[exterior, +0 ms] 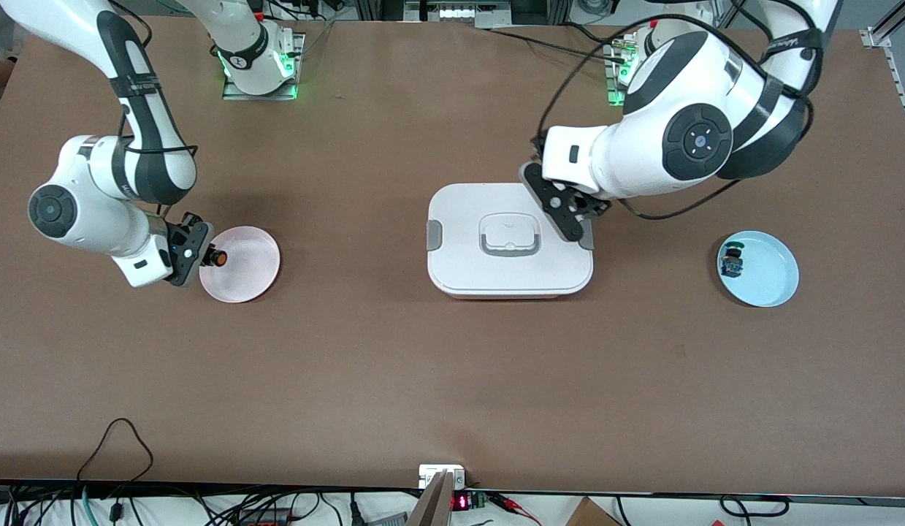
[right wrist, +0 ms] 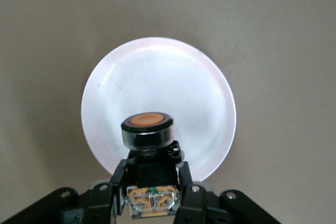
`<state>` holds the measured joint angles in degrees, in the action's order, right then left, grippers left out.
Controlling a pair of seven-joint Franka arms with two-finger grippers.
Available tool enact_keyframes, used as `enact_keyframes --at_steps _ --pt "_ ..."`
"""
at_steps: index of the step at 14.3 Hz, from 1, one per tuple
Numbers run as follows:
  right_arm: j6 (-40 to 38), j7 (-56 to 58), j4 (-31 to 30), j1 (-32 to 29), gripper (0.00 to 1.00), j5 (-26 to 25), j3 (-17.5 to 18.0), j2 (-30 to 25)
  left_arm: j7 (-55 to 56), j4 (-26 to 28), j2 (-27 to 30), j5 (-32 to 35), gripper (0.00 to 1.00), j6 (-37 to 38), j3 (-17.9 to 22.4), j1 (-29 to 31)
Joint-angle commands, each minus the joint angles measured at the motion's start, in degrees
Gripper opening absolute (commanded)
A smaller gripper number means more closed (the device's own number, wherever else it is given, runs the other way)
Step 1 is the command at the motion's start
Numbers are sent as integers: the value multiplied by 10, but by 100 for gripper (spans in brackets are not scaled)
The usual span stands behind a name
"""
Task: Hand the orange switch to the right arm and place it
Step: 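Move the switch over the white plate while the left gripper withdraws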
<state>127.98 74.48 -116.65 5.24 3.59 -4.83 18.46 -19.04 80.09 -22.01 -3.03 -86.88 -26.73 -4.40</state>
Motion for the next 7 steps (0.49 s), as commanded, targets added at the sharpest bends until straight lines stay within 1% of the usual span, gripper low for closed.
enact_keyframes --at_steps 1,2,4,5,7 --pt "52 40 -31 12 0 -10 0 -4 12 -14 -1 133 100 16 -2 2" --pt "65 58 -34 12 0 -16 0 -3 12 -24 -1 160 100 15 1 9" --pt "69 73 -35 12 0 -48 0 3 14 -58 -8 212 100 14 5 28" --pt "72 74 -36 12 0 -63 0 3 18 -67 -12 221 100 11 10 36" --pt "86 74 -42 11 0 -88 0 4 21 -89 -16 216 100 12 15 62"
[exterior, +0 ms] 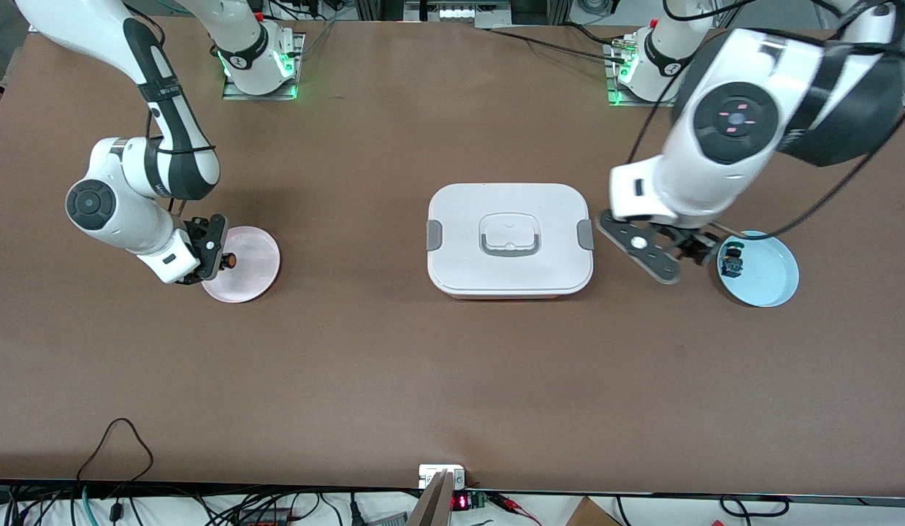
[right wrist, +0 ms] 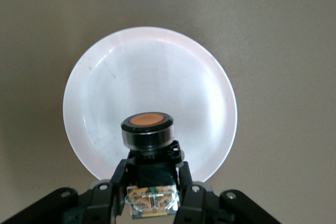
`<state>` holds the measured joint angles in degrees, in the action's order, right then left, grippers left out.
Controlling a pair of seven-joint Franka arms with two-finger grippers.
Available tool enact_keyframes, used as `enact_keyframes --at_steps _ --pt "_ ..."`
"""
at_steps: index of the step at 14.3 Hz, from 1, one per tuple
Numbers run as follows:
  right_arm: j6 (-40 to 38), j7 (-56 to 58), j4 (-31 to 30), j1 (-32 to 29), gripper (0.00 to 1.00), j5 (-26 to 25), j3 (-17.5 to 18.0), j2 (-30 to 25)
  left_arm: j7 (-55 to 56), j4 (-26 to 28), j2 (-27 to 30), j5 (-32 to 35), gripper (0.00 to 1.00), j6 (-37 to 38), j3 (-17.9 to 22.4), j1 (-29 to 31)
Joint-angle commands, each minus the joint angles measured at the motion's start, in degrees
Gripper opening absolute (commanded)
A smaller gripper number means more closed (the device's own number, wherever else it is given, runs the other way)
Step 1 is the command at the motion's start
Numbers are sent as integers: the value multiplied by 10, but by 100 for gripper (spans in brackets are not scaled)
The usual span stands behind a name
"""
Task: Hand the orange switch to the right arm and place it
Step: 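Move the switch over the white plate while the left gripper withdraws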
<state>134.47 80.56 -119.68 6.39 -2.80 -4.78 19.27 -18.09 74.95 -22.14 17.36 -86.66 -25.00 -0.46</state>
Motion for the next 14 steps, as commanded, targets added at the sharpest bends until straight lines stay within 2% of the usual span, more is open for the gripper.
enact_keyframes --at_steps 1,5,6,8,10,13,14 --pt "35 14 -20 -1 0 -24 -1 -1 16 -40 -13 11 100 11 -2 36" --pt "90 11 -48 1 0 -20 0 7 127 -53 -5 6 100 31 -2 80" --pt "94 9 -48 2 0 -20 0 14 153 -64 -2 -20 100 26 8 91" --pt "101 8 -51 10 0 -19 0 17 229 -42 27 -90 100 21 73 73" --pt "105 8 -57 16 0 -19 1 16 254 17 67 -144 100 1 131 57" --pt "135 12 -70 22 0 -19 1 27 239 197 202 -151 100 -77 219 -10" --pt "145 12 -74 22 0 -18 1 31 238 217 216 -151 100 -83 241 -25"
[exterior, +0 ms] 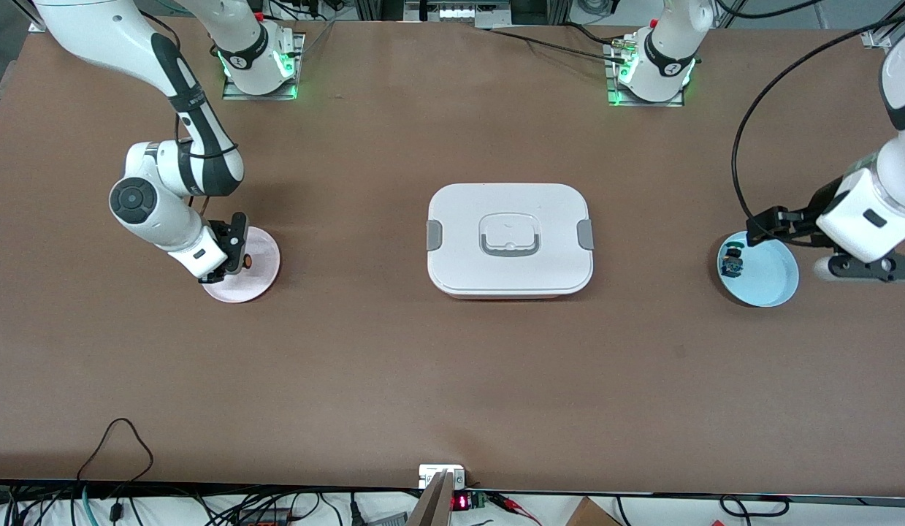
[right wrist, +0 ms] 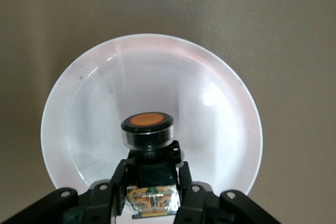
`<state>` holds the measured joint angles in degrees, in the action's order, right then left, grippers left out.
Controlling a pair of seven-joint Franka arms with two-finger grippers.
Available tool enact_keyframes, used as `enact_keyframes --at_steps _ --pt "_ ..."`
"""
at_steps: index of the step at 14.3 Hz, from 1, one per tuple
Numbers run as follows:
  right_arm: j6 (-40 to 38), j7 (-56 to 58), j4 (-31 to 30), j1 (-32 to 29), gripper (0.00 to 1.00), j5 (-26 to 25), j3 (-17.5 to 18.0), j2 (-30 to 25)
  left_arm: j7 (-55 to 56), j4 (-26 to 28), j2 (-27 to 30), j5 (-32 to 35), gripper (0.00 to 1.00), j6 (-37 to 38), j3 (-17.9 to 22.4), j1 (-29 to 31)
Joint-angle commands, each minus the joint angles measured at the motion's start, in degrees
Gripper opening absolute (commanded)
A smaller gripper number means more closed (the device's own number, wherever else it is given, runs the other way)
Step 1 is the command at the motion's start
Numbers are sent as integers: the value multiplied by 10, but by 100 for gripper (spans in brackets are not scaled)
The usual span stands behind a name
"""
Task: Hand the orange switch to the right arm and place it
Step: 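Lower the switch onto the white plate and open the right gripper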
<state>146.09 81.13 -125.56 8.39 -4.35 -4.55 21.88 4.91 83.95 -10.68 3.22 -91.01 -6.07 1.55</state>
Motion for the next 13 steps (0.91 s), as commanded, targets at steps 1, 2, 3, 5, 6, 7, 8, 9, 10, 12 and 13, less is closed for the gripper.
enact_keyframes --at_steps 1,2,3,5,6,7,8,9,10,12,13 --pt "35 6 -20 1 0 -2 -1 8 0 138 108 -9 100 -41 54 -38" --pt "38 5 -22 1 0 -2 0 8 -14 157 120 -10 100 -44 54 -25" --pt "37 1 -23 1 0 0 -1 7 -29 174 133 -11 100 -62 54 -16" --pt "22 0 -23 2 99 2 -1 -2 -37 193 146 -9 100 -91 46 -7" --pt "10 1 -23 3 100 1 0 -10 -40 189 139 -9 100 -93 45 3" --pt "1 0 -23 3 100 1 0 -26 -49 184 127 -9 100 -94 42 9" --pt "-14 -3 -20 3 100 1 2 -38 -60 180 123 -9 100 -94 42 12" --pt "-30 -5 -15 2 100 2 2 -50 -61 177 123 -11 100 -90 42 18" --pt "-43 -5 -1 2 100 3 2 -59 -58 175 123 -11 100 -84 42 18" --pt "-112 -6 49 2 100 10 2 -68 -52 163 116 -12 100 -77 42 14" --pt "-153 -6 80 1 100 25 2 -69 -47 162 115 -14 100 -77 42 17"
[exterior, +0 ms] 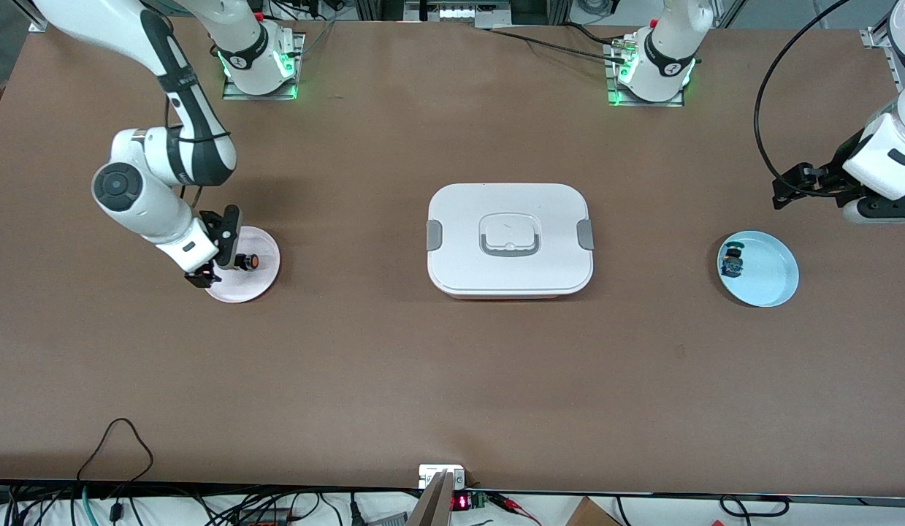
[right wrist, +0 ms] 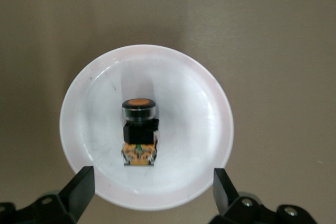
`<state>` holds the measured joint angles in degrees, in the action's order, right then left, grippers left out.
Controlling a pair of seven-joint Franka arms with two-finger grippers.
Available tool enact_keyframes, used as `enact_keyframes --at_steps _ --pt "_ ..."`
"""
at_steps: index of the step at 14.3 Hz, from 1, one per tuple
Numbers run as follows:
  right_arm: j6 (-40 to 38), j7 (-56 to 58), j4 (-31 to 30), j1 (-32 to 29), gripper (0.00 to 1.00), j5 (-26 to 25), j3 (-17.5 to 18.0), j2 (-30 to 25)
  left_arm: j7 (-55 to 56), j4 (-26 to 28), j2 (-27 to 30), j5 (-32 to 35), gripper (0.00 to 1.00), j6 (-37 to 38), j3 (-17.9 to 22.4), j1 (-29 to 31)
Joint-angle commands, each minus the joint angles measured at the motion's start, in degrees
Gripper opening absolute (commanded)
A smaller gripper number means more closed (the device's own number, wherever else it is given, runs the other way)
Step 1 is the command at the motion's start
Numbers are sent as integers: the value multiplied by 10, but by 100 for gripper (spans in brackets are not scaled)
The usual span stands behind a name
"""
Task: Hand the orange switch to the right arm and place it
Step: 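Lower the switch onto the white plate and open the right gripper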
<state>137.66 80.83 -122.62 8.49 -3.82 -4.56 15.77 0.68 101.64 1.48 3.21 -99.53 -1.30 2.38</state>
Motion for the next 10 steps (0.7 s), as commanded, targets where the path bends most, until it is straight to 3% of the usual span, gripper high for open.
enact_keyframes --at_steps 1,5,10 --pt "-101 -3 82 0 100 38 1 -8 0 -14 -7 -15 100 8 -5 8" --pt "-169 -36 172 -8 100 101 -4 -14 8 -16 -7 -16 100 10 -5 7" --pt "-214 -241 213 -16 100 128 -14 -30 16 -36 -20 -16 100 21 -5 9"
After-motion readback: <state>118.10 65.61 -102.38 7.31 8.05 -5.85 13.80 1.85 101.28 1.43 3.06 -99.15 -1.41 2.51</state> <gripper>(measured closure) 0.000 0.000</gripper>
